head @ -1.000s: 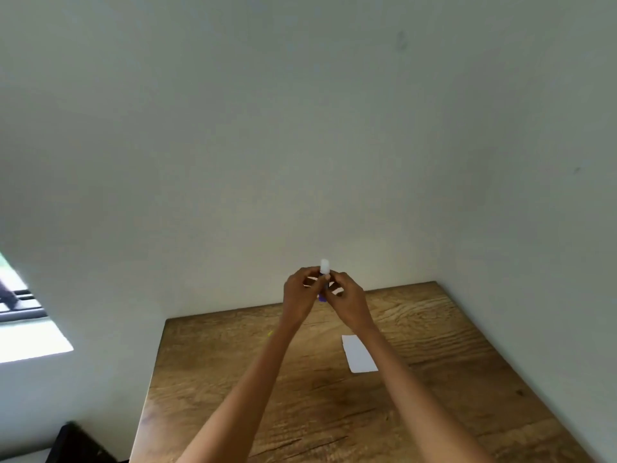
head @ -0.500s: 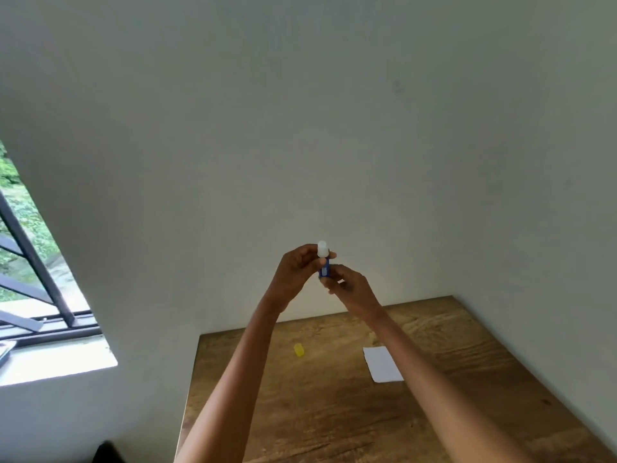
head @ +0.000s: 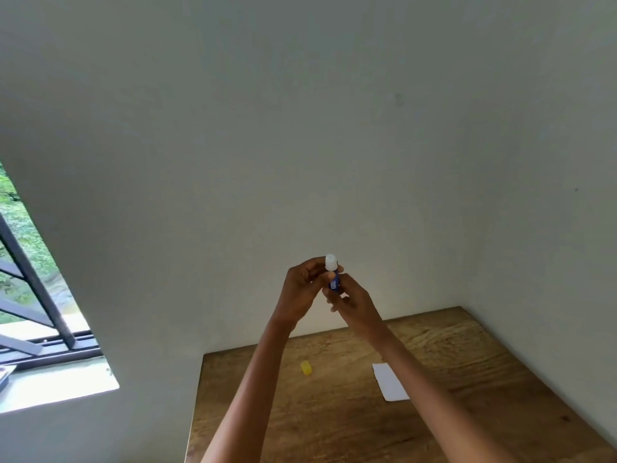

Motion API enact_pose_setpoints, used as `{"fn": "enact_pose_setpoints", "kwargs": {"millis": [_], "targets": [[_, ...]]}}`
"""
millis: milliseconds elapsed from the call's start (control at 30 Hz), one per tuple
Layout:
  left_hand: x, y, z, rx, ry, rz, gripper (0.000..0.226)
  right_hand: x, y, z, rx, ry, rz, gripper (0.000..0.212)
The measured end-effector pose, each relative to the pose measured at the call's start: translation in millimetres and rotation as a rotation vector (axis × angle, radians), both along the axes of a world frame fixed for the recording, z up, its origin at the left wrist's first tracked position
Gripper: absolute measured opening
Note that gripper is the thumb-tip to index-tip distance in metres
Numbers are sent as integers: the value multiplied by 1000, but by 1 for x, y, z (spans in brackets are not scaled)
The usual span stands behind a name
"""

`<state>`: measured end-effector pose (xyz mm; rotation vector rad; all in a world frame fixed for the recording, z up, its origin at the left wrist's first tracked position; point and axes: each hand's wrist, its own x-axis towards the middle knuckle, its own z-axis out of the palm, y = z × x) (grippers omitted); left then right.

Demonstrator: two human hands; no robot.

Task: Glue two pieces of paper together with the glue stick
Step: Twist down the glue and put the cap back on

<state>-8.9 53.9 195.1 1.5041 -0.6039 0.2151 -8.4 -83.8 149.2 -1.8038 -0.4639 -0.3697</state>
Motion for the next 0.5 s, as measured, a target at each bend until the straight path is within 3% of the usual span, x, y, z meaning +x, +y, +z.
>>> {"fn": "enact_pose_setpoints", "kwargs": {"millis": [100,233,300,367,500], "targets": [[2,2,-1,-2,-5,23,22,3,-5,2,-75,61,55,11],[5,0,-2,-24,2,39,25,7,-4,-2,-250,-177,-362,22],[8,-1,-1,-38,31,36,25,10,1,-2,-222,-219,-411,27],[12,-2,0,-17,43,24,25,14,4,0,-155,-169,-326,28],[24,4,5,18,32,26,26,23,2,7,-27,73,46,13]]}}
